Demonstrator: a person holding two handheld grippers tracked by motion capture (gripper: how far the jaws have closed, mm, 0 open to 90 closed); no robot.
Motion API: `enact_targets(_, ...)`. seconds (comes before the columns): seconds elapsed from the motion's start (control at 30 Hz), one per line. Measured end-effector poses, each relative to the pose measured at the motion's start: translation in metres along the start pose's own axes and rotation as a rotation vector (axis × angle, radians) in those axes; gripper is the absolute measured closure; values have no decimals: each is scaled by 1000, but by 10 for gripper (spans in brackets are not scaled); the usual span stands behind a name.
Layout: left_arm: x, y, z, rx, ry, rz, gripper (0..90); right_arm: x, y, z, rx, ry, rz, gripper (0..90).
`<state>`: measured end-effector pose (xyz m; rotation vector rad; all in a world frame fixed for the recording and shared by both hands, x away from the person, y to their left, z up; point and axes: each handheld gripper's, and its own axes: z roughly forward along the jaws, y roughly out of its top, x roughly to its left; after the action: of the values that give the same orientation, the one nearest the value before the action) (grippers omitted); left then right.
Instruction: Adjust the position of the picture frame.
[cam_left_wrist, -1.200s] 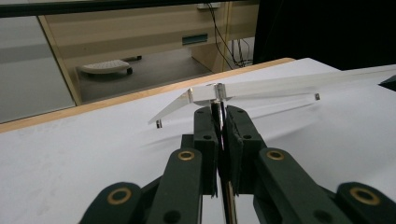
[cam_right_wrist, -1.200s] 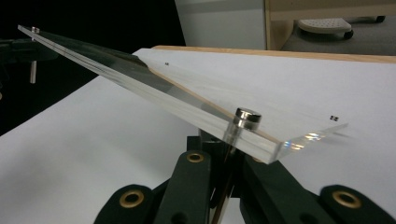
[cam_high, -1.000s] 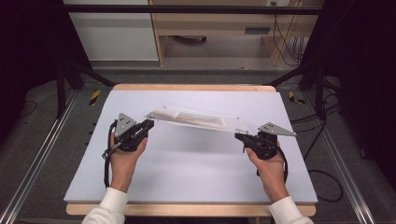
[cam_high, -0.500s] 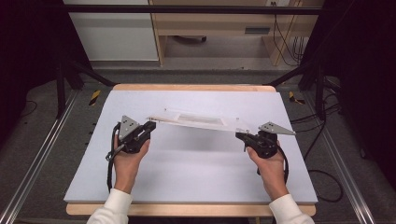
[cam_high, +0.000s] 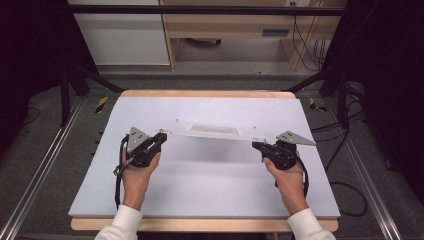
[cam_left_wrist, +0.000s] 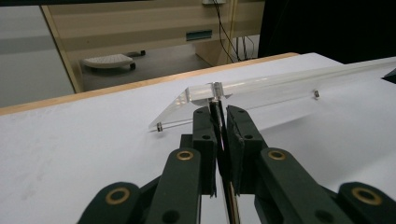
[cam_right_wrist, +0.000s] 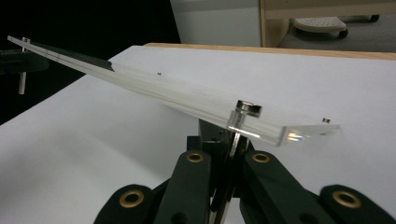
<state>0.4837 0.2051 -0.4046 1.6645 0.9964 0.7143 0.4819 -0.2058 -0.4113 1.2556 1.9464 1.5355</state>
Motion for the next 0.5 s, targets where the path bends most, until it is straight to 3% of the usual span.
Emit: enact_targets(0.5, -4, -9, -3, 7, 5, -8, 818, 2, -2, -2, 19, -16, -25, 900)
